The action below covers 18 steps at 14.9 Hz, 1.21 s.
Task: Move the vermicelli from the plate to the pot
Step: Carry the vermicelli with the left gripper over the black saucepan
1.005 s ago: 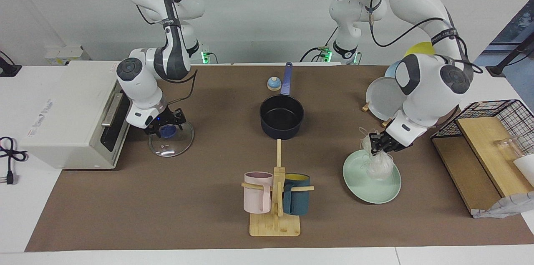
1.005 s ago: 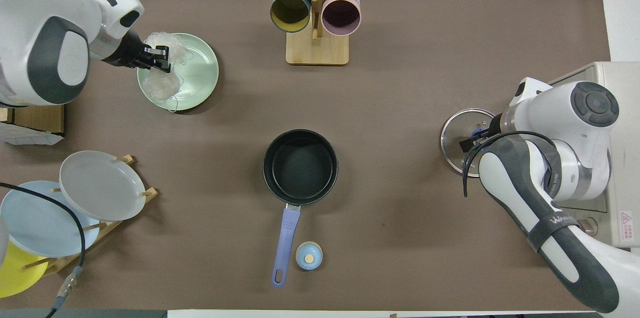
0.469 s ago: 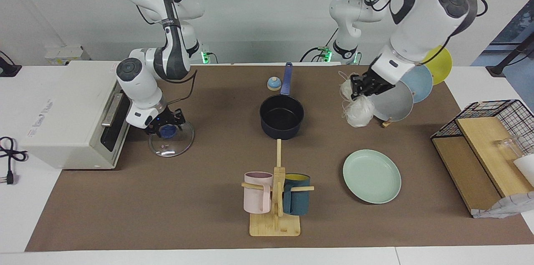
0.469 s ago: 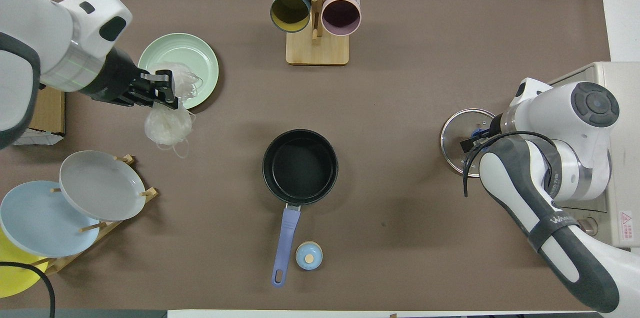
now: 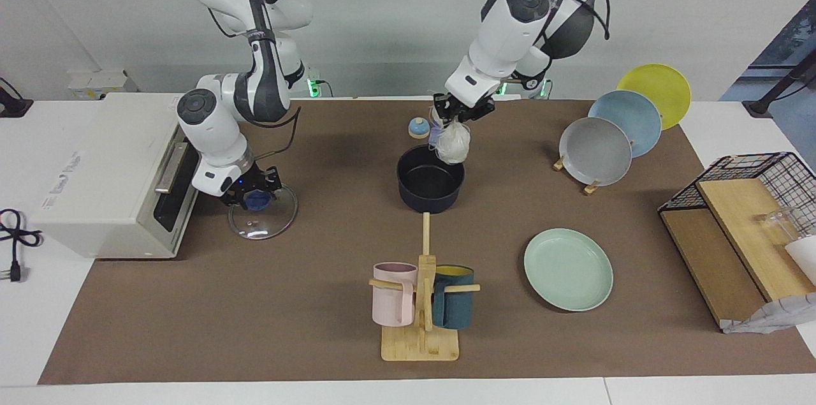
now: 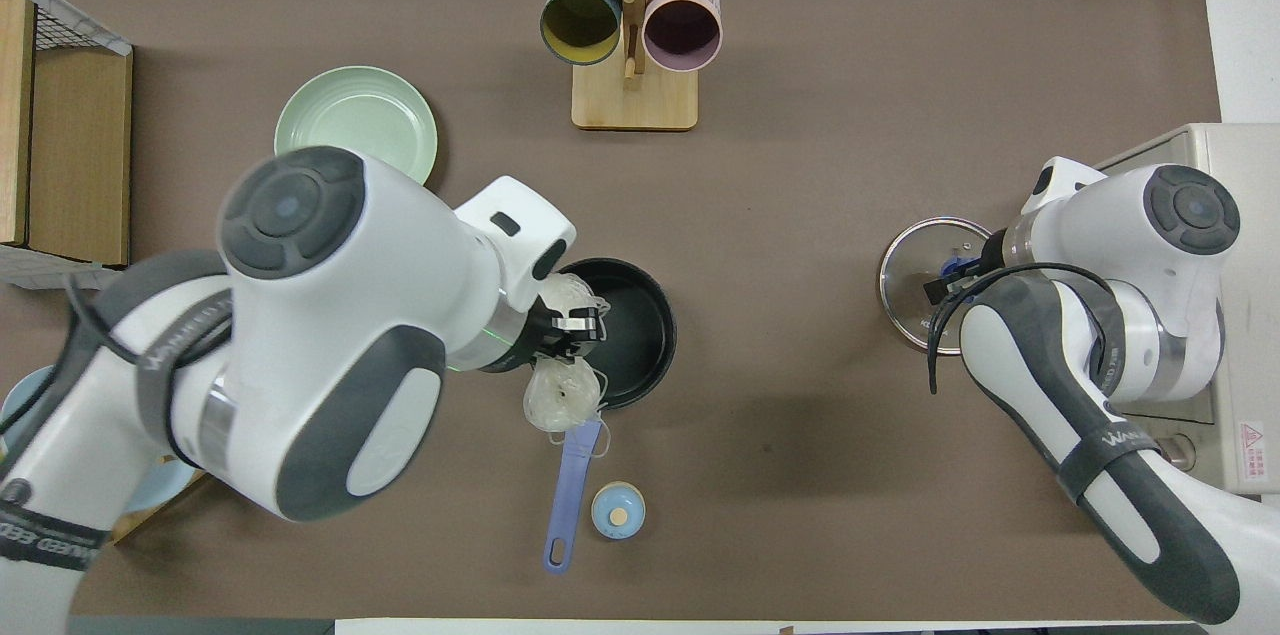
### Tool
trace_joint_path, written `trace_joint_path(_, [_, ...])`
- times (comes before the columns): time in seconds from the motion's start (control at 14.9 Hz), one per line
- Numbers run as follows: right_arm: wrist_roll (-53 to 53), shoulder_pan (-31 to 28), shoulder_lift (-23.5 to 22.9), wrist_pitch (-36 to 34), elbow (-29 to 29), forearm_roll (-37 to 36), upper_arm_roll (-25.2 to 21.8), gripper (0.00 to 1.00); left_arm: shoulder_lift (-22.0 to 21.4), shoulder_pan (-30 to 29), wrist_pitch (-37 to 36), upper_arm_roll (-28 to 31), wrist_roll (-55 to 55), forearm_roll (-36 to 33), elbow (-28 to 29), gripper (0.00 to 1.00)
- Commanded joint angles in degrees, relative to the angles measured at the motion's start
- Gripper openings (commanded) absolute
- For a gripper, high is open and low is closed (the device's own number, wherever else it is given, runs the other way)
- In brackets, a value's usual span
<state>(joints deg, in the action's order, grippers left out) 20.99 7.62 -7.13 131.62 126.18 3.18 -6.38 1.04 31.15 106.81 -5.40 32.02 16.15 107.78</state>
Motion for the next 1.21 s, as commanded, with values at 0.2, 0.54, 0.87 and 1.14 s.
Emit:
trace_joint_path(0.2, [3.18, -0.77, 1.15, 0.4, 1.09, 1.21, 0.32, 0.53, 4.13, 5.59, 13.4, 1.18, 3.31, 1.34, 6.39, 0.0])
trace_joint_path(0.54, [2.57, 0.02, 0.45, -3.81, -2.68, 1.21, 0.32, 0.45, 11.17, 5.76, 22.9, 1.35, 1.39, 1.08, 7.27, 0.0])
trace_joint_path(0.87, [1.95, 0.03, -0.17, -9.34, -8.3, 1.21, 0.49, 0.45, 13.54, 4.97, 25.37, 1.53, -5.37, 0.99, 7.27, 0.0])
trace_joint_path(1.14, [0.29, 2.13, -0.25, -18.48, -17.7, 1.3, 0.5, 0.32, 13.38, 4.8, 24.68, 1.7, -7.14, 0.55, 6.57, 0.74])
